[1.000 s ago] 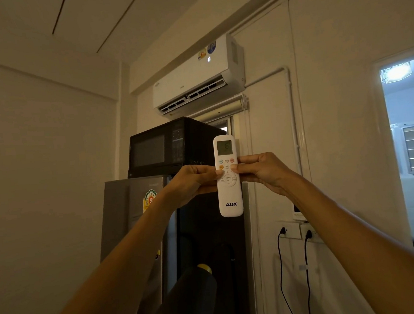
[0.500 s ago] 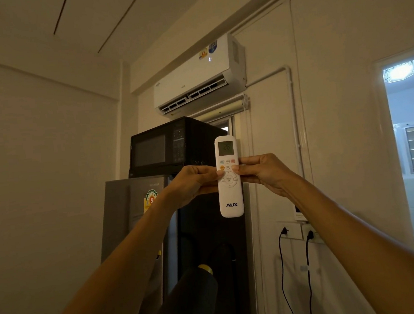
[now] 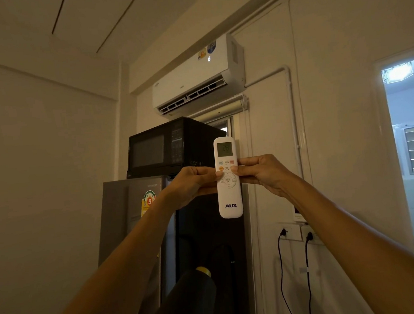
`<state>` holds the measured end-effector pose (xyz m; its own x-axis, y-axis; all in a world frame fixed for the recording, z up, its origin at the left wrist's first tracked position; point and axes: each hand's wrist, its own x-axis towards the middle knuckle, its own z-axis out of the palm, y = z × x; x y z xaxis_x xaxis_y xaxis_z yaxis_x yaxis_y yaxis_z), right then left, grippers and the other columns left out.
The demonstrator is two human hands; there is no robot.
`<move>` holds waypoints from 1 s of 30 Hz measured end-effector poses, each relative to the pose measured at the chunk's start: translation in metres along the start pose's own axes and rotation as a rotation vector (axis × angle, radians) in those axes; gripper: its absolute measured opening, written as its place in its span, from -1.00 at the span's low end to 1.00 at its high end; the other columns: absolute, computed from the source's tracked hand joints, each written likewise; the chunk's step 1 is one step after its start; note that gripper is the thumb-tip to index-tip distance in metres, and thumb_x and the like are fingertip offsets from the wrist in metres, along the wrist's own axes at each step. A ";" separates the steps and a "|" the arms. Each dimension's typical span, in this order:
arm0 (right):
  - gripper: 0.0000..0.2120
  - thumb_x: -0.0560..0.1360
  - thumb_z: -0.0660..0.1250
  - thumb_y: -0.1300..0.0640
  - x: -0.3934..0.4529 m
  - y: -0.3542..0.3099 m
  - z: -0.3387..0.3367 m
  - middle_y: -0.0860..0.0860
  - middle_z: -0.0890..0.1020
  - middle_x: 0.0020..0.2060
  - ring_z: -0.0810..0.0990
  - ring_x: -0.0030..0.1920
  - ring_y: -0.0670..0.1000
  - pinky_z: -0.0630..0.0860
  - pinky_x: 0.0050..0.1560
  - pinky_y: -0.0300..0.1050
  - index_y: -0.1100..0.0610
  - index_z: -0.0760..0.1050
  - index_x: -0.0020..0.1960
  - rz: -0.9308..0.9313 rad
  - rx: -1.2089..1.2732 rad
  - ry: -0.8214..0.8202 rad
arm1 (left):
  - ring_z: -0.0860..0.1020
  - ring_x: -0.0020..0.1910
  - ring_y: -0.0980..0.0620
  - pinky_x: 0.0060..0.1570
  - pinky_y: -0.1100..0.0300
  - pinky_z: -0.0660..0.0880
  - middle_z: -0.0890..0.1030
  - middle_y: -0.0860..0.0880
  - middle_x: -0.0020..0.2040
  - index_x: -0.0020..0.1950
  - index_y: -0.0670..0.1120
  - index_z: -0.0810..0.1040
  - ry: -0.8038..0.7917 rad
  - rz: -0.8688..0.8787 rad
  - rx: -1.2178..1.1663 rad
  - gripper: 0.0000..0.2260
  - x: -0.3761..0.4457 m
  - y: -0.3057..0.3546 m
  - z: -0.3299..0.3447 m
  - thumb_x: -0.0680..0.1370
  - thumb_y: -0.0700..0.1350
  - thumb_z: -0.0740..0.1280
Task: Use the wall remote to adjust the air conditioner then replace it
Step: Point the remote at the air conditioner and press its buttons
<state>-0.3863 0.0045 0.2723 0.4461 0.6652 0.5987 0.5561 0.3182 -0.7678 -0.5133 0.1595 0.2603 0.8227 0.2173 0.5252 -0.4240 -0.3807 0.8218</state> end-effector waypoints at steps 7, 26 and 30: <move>-0.71 0.41 0.38 0.27 0.003 -0.001 0.000 0.13 0.63 0.10 0.64 0.03 0.08 0.61 -0.04 -0.08 0.22 0.55 0.14 0.002 -0.001 -0.003 | 0.67 -0.09 0.06 -0.12 0.22 0.63 0.65 -0.06 -0.02 0.01 -0.12 0.57 0.000 0.003 -0.007 -0.89 0.001 0.002 -0.001 0.54 -0.20 0.26; -0.77 0.41 0.38 0.27 0.005 0.001 0.002 0.04 0.65 -0.04 0.65 -0.05 0.01 0.62 -0.13 -0.15 0.19 0.57 0.08 0.015 0.023 -0.010 | 0.66 -0.05 0.04 -0.08 0.19 0.63 0.64 -0.08 0.00 0.06 -0.15 0.56 0.000 -0.004 0.013 -0.85 0.001 0.000 -0.002 0.53 -0.20 0.28; -0.74 0.41 0.38 0.27 0.006 0.002 0.002 0.04 0.65 -0.02 0.66 -0.06 -0.01 0.62 -0.13 -0.16 0.20 0.56 0.10 0.025 0.017 -0.009 | 0.66 -0.05 0.04 -0.08 0.20 0.63 0.64 -0.07 0.01 0.06 -0.14 0.56 -0.003 -0.002 0.020 -0.85 0.001 -0.001 -0.002 0.53 -0.19 0.28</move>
<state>-0.3841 0.0104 0.2741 0.4532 0.6794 0.5771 0.5325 0.3129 -0.7865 -0.5128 0.1619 0.2608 0.8248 0.2160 0.5226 -0.4144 -0.3979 0.8185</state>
